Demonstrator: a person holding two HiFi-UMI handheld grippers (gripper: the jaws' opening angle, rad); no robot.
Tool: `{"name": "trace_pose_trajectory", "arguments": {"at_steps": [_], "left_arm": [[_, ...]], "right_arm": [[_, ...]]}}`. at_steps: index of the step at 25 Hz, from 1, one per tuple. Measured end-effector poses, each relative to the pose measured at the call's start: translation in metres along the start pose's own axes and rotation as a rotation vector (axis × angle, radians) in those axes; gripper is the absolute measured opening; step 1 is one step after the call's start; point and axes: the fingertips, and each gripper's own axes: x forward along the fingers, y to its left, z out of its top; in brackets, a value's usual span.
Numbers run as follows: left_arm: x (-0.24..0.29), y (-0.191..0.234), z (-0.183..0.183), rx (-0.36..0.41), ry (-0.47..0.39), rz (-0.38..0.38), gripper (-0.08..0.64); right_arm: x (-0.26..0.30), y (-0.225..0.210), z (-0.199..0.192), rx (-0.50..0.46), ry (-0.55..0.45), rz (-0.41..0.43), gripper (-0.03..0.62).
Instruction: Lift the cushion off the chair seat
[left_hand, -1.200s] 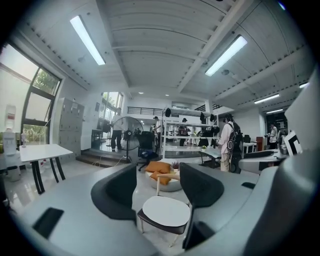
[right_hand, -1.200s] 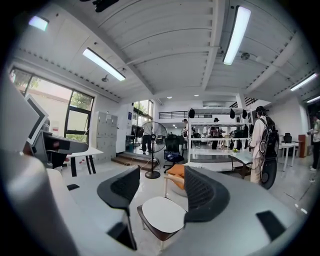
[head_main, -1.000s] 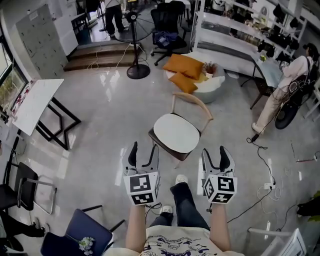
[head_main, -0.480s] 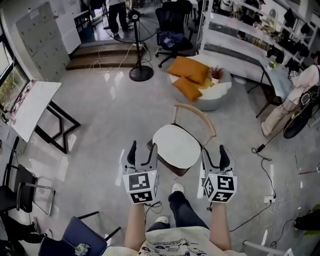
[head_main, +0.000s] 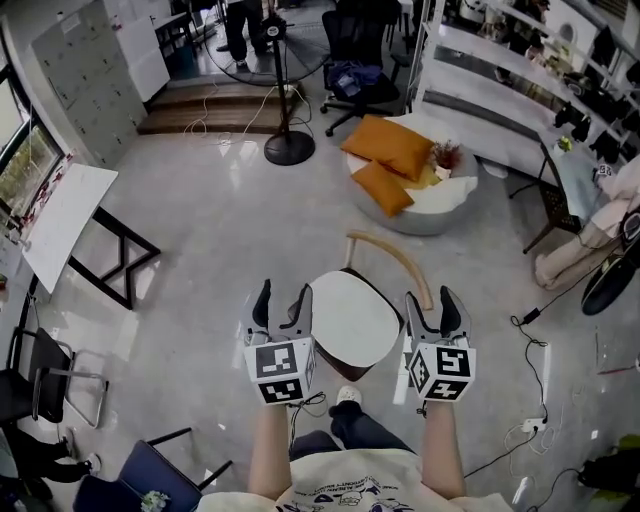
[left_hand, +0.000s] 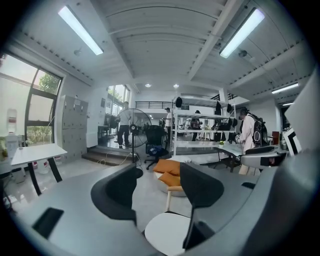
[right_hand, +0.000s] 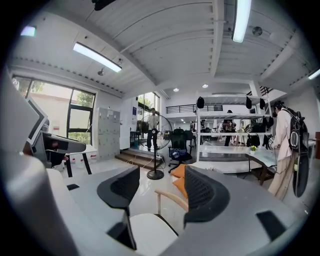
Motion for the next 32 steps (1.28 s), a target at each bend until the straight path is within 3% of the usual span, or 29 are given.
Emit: {"name": "trace_pose_trajectory", "arguments": {"at_steps": [14, 23, 32], "left_arm": [[0.084, 0.018, -0.042, -0.012, 0.121, 0.022, 0.267], [0.163, 0.035, -0.081, 0.009, 0.256, -0.056, 0.267], [0.239, 0.055, -0.161, 0.035, 0.422, -0.127, 0.267]], "right_arm": [[0.085, -0.011, -0.052, 0.026, 0.136, 0.03, 0.295], [0.142, -0.009, -0.095, 0.062, 0.246, -0.03, 0.295], [0.185, -0.008, -0.171, 0.102, 0.387, -0.09, 0.295]]}}
